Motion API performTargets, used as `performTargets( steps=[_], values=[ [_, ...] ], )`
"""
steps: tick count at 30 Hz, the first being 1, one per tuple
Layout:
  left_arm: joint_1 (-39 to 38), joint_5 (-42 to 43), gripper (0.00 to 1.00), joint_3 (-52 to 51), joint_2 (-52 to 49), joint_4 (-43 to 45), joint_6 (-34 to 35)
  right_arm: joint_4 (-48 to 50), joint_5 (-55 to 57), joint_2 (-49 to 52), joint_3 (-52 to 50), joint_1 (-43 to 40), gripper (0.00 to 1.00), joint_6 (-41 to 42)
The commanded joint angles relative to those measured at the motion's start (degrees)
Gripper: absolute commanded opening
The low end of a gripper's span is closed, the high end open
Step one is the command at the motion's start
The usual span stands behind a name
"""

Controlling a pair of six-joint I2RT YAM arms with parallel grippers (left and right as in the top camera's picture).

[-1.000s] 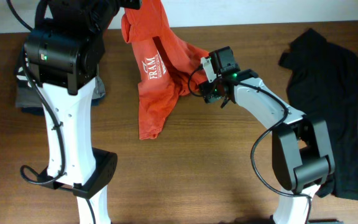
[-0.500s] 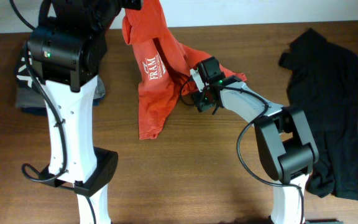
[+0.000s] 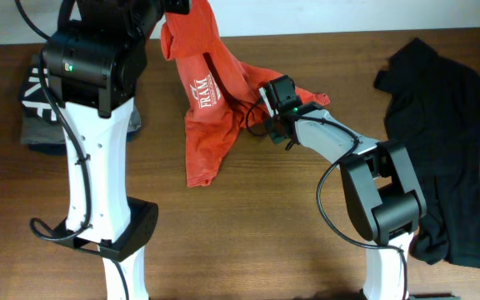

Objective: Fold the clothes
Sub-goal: 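Grasp the hanging t-shirt edge with the right gripper, then stretch the t-shirt between both grippers, pulling right gripper rightward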

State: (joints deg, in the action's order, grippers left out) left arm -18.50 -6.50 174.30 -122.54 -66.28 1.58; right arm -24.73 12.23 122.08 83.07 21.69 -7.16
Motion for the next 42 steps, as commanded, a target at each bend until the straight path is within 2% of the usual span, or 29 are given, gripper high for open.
performTargets(
  steps=[1, 7, 9, 14, 23, 28, 35, 42],
  values=[
    [0.42, -1.07, 0.01, 0.07, -0.61, 0.04, 0.11, -1.36, 1.57, -4.76, 1.73, -0.02, 0.04, 0.57],
    [0.42, -1.07, 0.01, 0.17, 0.13, -0.04, 0.0, -9.22, 1.51, -13.81, 7.3, -1.62, 0.04, 2.75],
    [0.42, -1.66, 0.01, 0.17, 1.29, -1.42, -2.71, -13.68, 1.2, -19.76, 11.63, -4.2, 0.04, 5.38],
    [0.44, -6.21, 0.01, 0.17, 4.59, -3.17, -3.41, -21.18, -1.49, -30.03, 20.76, -9.46, 0.04, 5.6],
    [0.68, -8.98, 0.01, 0.17, 17.27, -3.19, -4.7, -36.35, -1.42, -40.65, 39.21, -10.91, 0.04, 5.55],
    [0.68, -8.96, 0.01, 0.17, 25.38, -3.67, -4.68, -43.85, -1.46, -44.48, 45.4, -10.88, 0.04, 5.81],
    [0.68, -8.41, 0.01, -0.2, 34.86, -4.46, -4.63, -50.53, -1.53, -51.21, 49.09, -10.84, 0.04, 9.4],
    [0.68, -6.84, 0.01, -6.86, 40.96, -3.32, -4.66, -57.11, -1.44, -54.8, 49.05, -10.84, 0.04, 14.21]
  ],
)
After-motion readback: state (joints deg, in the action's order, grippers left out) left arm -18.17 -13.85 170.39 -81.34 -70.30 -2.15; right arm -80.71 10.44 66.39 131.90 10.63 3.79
